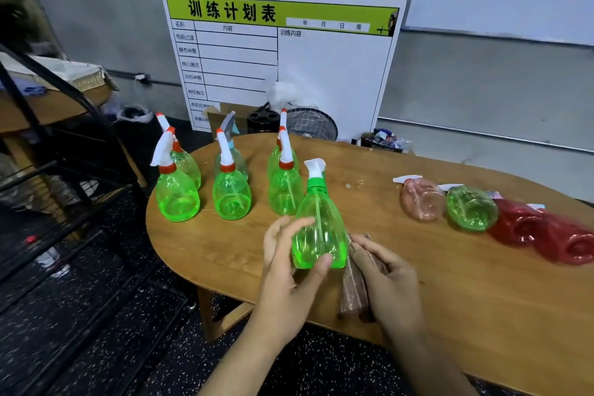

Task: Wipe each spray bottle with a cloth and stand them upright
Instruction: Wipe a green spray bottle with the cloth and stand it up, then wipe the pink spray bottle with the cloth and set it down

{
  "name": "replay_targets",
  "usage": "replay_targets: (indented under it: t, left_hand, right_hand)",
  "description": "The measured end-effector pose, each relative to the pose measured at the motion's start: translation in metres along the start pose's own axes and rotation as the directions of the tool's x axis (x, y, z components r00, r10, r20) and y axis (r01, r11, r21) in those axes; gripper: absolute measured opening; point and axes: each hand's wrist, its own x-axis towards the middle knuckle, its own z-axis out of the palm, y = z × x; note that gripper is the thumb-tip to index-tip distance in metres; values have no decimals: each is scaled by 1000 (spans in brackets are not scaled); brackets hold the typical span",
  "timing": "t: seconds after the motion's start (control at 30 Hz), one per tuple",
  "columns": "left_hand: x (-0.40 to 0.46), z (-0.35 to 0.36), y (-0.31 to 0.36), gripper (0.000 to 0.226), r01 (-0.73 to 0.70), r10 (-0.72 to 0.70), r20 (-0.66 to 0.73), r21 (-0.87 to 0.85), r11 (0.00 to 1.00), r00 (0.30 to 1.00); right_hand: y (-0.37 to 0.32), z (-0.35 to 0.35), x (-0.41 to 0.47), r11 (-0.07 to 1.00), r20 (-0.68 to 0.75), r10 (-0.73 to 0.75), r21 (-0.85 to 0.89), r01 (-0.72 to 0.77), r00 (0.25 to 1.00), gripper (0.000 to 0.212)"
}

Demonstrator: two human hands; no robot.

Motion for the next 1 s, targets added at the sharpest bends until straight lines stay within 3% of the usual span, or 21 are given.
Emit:
replay_targets:
  t: [0.1,0.2,0.4,0.77,1.0]
  left_hand:
    - [14,12,-19,94,50,-50,61,1,999,997]
    - [29,26,-35,107,123,-121,107,-13,992,987]
    - [55,53,-51,102,85,-93,122,75,994,988]
    - [122,93,-102,95,80,-81,8,109,991,997]
    - [188,116,-128,108,146,-129,-100,185,972,987]
  right_hand:
    - [21,-13,20,994,-13,-35,-100,33,999,21]
    - [37,-21,39,992,-21,-23,-121,20,1000,20]
    - [52,-33,72,987,-39,-77,-147,71,996,23]
    - [86,-32,152,906,-41,-215,-380,184,976,22]
    - [93,-28,209,899,-9,-232,-385,211,973,22]
